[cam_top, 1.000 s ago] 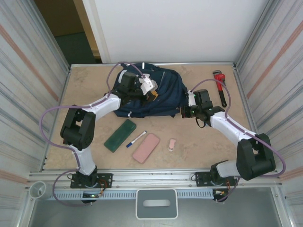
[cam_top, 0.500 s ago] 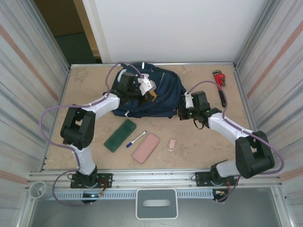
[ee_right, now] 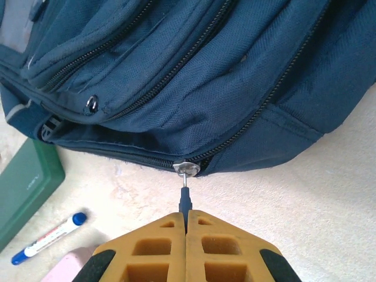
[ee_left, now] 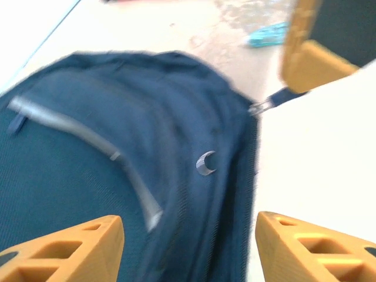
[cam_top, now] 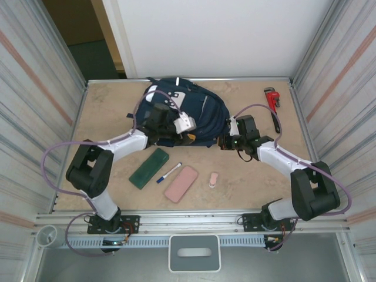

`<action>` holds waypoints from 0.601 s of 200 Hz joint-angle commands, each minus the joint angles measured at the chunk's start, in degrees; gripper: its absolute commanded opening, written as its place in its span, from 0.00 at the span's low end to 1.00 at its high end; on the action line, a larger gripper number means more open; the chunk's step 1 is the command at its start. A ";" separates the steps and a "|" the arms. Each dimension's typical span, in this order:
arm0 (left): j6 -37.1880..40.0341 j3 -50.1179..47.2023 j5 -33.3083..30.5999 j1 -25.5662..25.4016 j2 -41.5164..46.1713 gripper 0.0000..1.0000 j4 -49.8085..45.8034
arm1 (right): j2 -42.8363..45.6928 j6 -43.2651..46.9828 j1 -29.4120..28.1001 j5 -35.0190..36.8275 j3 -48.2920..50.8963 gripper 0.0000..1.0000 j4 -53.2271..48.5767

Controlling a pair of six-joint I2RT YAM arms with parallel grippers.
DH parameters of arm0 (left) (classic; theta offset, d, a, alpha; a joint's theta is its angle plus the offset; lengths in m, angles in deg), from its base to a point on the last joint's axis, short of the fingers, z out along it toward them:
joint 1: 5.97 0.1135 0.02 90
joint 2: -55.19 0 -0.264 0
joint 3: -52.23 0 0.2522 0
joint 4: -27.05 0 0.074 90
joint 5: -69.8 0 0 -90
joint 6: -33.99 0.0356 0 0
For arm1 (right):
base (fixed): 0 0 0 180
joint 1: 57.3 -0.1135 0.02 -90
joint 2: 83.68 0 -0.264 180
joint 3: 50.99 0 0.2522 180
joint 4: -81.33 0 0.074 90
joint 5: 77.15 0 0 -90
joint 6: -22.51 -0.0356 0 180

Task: Pack the student bag

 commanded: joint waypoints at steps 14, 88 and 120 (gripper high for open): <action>15.36 0.86 -5.11 -6.12 -3.80 0.62 5.46 | -2.36 -6.17 2.55 -7.25 -1.25 0.00 1.07; 18.27 12.37 -4.48 -8.93 -15.03 0.52 4.00 | -4.95 -9.21 5.96 -14.48 -0.46 0.00 5.58; 19.54 15.37 -1.80 -8.98 -17.33 0.50 0.36 | -5.44 -9.52 6.32 -15.44 -0.46 0.00 6.42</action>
